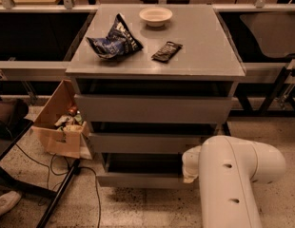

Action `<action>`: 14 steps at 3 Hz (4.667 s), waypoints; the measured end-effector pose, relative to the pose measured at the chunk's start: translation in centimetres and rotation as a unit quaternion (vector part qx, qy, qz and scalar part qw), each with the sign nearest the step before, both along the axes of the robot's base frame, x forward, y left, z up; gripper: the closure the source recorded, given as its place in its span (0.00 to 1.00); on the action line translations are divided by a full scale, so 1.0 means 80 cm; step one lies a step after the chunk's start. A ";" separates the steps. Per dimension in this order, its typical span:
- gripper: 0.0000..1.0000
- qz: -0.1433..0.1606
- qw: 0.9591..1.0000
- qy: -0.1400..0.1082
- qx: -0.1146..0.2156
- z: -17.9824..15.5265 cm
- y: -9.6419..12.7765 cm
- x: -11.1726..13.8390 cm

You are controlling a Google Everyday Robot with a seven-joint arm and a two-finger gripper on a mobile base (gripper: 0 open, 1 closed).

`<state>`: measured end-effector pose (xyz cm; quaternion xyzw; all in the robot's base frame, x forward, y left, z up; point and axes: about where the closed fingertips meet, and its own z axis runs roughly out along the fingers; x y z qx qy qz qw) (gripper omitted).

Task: Open bottom drawer

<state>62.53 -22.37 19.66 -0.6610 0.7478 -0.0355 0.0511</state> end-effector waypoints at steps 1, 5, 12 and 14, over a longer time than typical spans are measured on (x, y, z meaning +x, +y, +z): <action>1.00 0.000 1.000 0.000 0.000 0.000 0.000 0.000; 0.11 0.000 1.000 0.000 0.000 0.000 0.000 0.000; 1.00 -0.262 0.950 0.161 -0.050 0.053 -0.119 -0.355; 0.81 -0.328 0.920 0.207 -0.047 0.063 -0.114 -0.569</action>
Offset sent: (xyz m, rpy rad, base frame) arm 0.0000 0.0000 0.0000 0.0000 0.0000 0.0000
